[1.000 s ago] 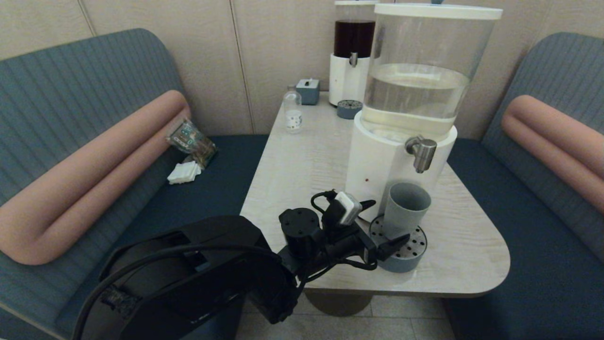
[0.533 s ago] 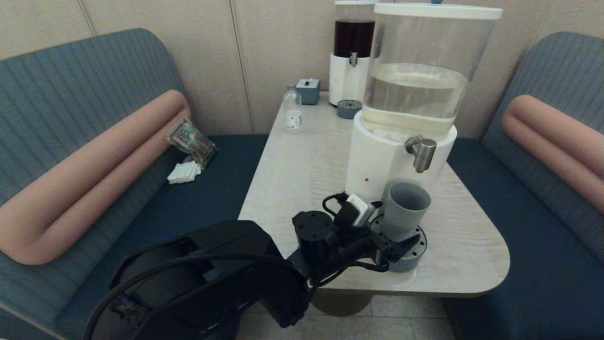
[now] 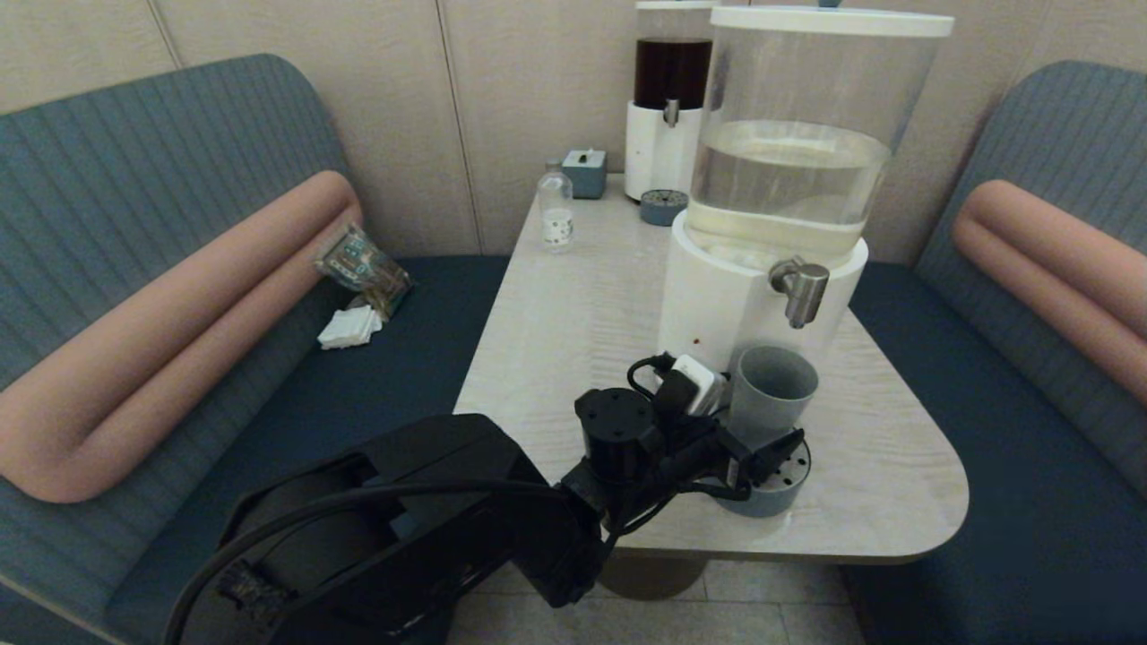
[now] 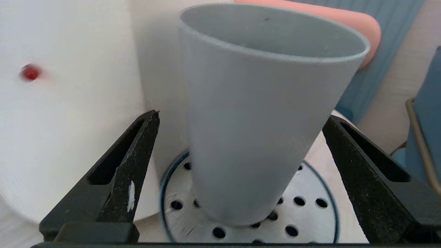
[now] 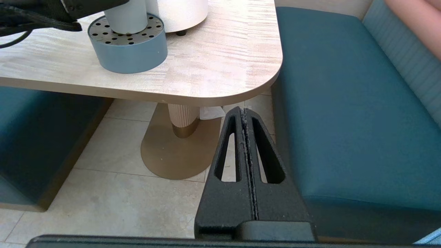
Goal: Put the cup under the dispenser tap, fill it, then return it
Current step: Place the cup next to the water dispenser
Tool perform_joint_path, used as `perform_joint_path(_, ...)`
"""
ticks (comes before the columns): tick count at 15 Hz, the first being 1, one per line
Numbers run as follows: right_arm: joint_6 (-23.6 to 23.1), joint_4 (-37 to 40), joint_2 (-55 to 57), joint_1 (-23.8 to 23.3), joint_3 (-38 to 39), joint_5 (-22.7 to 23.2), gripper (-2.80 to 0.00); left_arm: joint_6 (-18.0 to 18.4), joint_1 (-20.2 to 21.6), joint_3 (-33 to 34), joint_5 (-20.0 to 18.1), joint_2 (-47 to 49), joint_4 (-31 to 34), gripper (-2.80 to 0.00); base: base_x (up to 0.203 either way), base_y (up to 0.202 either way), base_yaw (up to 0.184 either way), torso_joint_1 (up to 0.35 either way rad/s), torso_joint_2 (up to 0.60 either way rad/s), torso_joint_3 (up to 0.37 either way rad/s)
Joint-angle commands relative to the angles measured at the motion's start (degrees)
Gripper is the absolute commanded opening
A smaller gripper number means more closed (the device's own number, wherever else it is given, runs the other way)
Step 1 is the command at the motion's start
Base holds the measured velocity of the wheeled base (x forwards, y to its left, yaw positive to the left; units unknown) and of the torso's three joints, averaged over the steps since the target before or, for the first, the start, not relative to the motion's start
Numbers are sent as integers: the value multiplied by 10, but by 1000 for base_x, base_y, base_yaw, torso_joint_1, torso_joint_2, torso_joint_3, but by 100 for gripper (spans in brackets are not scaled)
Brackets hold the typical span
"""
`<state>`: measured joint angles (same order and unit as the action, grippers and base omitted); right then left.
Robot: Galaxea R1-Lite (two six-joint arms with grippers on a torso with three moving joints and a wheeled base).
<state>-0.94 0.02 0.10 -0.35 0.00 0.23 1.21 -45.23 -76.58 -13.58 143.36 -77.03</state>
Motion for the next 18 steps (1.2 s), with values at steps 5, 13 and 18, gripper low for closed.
perform_joint_path(5,0,1,1,0,1,0,-280,0,0,-45,7,17,20,0,0,0,0,0,0,0)
perform_joint_path(13,0,0,1,0,0,0,-280,0,1,-62,7,24,20,-280,0,0,0,0,0,0)
perform_joint_path(18,0,1,1,0,1,0,-280,-1,1,-69,7,25,15,-280,0,0,0,0,0,0)
